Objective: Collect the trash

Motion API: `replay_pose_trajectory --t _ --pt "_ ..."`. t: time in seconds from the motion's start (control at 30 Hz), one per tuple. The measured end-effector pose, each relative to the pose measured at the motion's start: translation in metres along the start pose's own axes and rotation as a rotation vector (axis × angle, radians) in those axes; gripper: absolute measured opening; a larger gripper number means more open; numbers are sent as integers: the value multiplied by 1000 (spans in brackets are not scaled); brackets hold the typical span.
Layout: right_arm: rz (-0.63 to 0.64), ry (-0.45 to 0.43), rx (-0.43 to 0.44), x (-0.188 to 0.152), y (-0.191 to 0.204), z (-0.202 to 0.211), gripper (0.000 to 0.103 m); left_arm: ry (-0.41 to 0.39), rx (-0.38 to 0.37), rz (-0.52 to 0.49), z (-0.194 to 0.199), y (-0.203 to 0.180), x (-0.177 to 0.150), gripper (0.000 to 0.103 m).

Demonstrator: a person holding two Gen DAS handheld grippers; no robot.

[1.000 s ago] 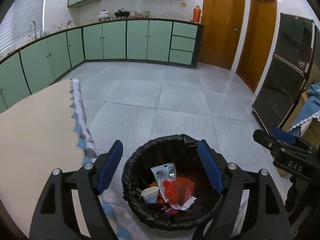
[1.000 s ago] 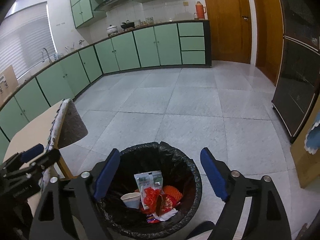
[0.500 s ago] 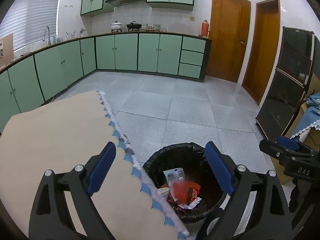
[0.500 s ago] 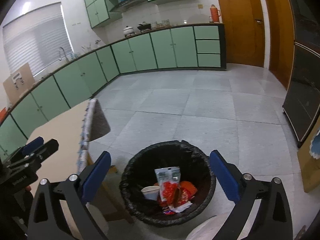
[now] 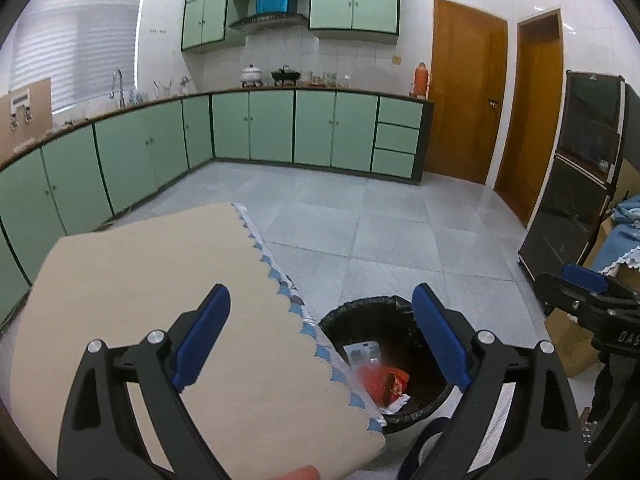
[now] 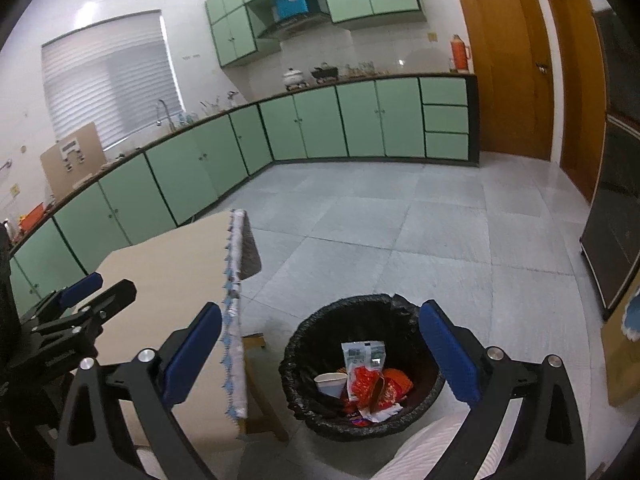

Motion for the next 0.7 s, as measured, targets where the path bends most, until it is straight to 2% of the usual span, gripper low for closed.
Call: replay_pose_trajectory --t 0.33,0.7 --pt "47 -42 44 3 31 32 97 -52 14 6 44 9 0 89" --pt "103 -77 77 0 61 52 97 -106 39 4 75 13 -2 90"
Point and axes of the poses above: each gripper's, at about its wrist camera, not at the fingertips, and z roughly against the way its jaws point, y to its left, x to its top, the point moved 7 cm from there along -z, roughly the way its jaws point, and after that the axes turned 4 degrees about -y, right-handed, at the moved point
